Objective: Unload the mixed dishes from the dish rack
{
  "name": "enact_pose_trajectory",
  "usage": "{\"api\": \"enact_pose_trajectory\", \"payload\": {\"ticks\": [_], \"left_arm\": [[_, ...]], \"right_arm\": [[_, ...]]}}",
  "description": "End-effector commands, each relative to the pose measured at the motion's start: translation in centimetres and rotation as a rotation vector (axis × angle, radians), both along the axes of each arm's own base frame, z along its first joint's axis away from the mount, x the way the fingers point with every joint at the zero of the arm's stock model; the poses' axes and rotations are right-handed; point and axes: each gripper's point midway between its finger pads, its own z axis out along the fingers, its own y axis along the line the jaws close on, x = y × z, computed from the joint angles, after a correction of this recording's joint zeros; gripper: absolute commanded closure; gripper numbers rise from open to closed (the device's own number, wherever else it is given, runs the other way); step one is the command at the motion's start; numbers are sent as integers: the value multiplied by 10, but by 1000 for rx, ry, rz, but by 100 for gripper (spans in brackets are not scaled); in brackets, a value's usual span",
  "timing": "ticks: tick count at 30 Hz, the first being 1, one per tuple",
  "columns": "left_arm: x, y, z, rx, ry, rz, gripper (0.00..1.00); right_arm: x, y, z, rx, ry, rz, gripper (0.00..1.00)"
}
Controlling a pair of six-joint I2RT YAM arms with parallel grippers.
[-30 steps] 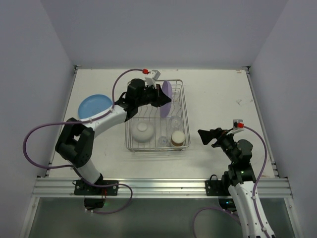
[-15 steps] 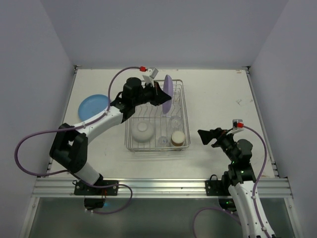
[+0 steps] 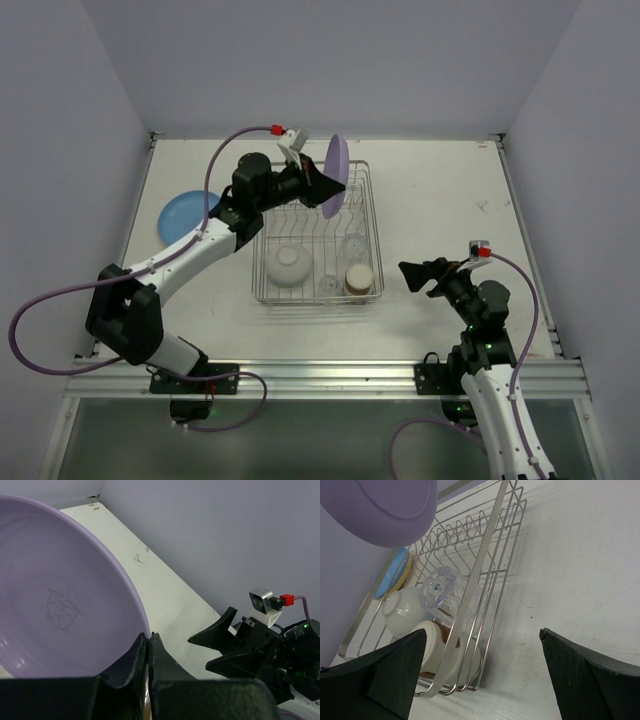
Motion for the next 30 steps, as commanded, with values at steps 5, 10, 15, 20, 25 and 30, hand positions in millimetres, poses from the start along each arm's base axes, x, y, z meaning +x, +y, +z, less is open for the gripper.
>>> {"api": "enact_pose_trajectory", "payload": {"ticks": [5, 10, 15, 20, 25, 30], "left_arm": [[-4, 22, 43, 2, -115, 83, 100], [-4, 40, 40, 46, -111, 166, 100], [5, 76, 37, 126, -92, 369, 100], [10, 123, 33, 233, -87, 586, 100], [8, 176, 33, 331, -85, 807, 100], [4, 220, 25, 435, -68, 973, 100]], "right_arm": [[2, 3, 18, 2, -59, 20, 1], [1, 3, 18, 2, -58, 23, 1], [2, 3, 18, 2, -58, 18, 1], [3, 2, 18, 2, -58, 14, 1], [3, 2, 17, 2, -55, 15, 1], [3, 2, 18, 3, -55, 14, 1]]}}
